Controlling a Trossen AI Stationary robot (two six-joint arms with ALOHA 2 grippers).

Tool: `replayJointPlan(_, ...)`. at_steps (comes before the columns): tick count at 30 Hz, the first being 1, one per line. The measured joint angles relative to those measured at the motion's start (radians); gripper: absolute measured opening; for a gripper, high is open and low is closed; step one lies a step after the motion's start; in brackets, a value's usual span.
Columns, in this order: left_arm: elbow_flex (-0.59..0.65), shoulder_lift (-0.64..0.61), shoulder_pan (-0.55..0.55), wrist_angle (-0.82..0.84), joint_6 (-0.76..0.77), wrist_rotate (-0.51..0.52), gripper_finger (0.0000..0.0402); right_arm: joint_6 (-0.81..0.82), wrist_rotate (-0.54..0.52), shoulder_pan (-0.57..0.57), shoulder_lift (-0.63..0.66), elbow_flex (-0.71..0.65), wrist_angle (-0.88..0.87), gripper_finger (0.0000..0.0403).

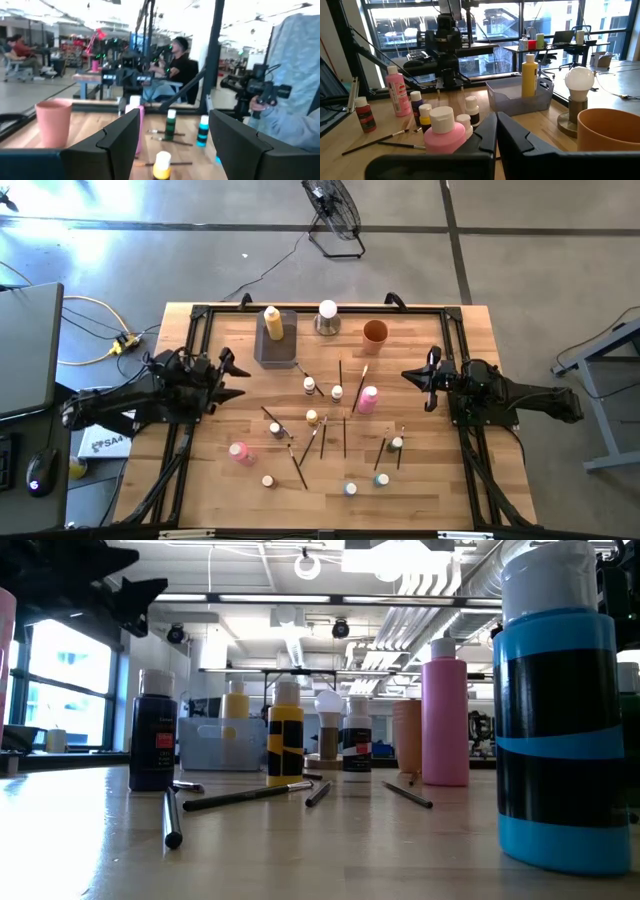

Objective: Pick & Place Paint Supplies
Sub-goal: Put the left large pink paint bottle into the gray bin

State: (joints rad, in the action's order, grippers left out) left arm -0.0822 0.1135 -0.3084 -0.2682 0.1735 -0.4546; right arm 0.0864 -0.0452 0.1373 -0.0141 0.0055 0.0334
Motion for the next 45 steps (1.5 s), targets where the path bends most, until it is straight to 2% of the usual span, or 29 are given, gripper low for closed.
replayJointPlan(4, 0.000, 0.000, 0.089, 0.034, -0.012, 0.107, 0.0234, 0.000, 0.001, 0.000, 0.000, 0.000, 0.000, 0.0004)
replayJointPlan(19, 0.000, 0.032, 0.454, 0.040, -0.091, 0.390, 0.0234, 0.000, 0.004, 0.000, 0.000, 0.000, -0.001, 0.0004)
replayJointPlan(22, 0.000, 0.041, 0.511, 0.040, -0.116, 0.381, 0.0234, 0.000, 0.004, 0.000, 0.000, 0.000, -0.001, 0.0004)
replayJointPlan(28, 0.000, 0.040, 0.574, 0.040, -0.125, 0.270, 0.0234, 0.000, 0.004, 0.000, 0.000, 0.000, -0.001, 0.0004)
replayJointPlan(31, -0.001, 0.040, 0.579, 0.059, -0.124, 0.244, 0.0234, 0.000, 0.003, 0.000, 0.000, 0.000, 0.000, 0.0004)
replayJointPlan(36, -0.002, 0.041, 0.578, 0.180, -0.117, 0.182, 0.0234, 0.000, 0.004, 0.000, 0.000, 0.000, 0.000, 0.0004)
replayJointPlan(42, -0.002, 0.040, 0.577, 0.197, -0.113, 0.169, 0.0234, 0.000, 0.004, 0.000, 0.000, 0.000, -0.001, 0.0004)
replayJointPlan(45, -0.002, 0.040, 0.577, 0.197, -0.113, 0.121, 0.0234, 0.000, 0.004, 0.000, 0.000, 0.000, 0.000, 0.0004)
